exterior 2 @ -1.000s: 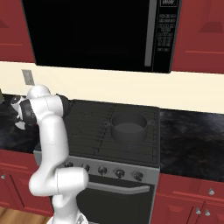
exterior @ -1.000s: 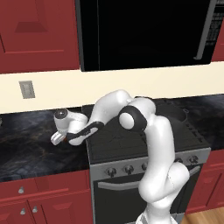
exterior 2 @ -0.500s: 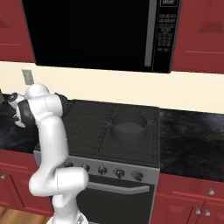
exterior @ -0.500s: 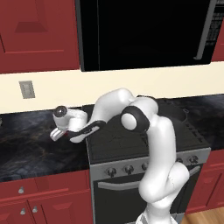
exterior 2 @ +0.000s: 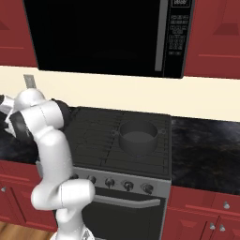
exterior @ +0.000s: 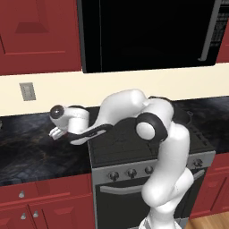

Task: Turn on the burner for the pot on the stove. Wait thirty seconds for the pot to heat up. Then add the tomato to the pot.

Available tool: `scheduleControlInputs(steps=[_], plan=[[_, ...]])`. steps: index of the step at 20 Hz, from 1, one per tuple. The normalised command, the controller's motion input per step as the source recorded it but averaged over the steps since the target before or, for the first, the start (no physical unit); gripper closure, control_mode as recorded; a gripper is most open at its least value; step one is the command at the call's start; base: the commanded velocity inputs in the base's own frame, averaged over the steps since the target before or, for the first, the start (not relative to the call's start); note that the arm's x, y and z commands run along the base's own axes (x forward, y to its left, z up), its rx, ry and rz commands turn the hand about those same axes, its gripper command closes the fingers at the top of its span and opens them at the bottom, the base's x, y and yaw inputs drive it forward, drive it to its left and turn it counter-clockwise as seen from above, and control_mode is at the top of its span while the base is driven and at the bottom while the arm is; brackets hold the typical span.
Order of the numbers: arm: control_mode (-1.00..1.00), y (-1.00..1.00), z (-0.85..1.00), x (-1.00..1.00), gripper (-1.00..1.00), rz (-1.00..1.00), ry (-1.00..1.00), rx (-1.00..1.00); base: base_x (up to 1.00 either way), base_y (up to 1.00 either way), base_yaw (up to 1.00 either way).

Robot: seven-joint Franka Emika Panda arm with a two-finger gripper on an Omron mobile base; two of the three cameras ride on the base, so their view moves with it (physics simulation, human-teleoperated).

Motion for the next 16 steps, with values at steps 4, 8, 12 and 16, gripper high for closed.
scheduleControlInputs(steps=[4, 8, 12, 16], plan=[[-1.00, -0.63, 0.68, -0.99, 1.00, -0.28, -0.05, 0.11, 0.00, 0.00, 0.00], [-1.00, -0.85, 0.71, -1.00, 1.00, -0.26, -0.09, 0.16, 0.00, 0.00, 0.00], [-1.00, -0.89, 0.95, -1.00, 1.00, -0.21, -0.09, 0.21, 0.00, 0.00, 0.00], [-1.00, -0.86, 1.00, -1.00, 1.00, -0.13, -0.03, 0.21, 0.00, 0.00, 0.00]])
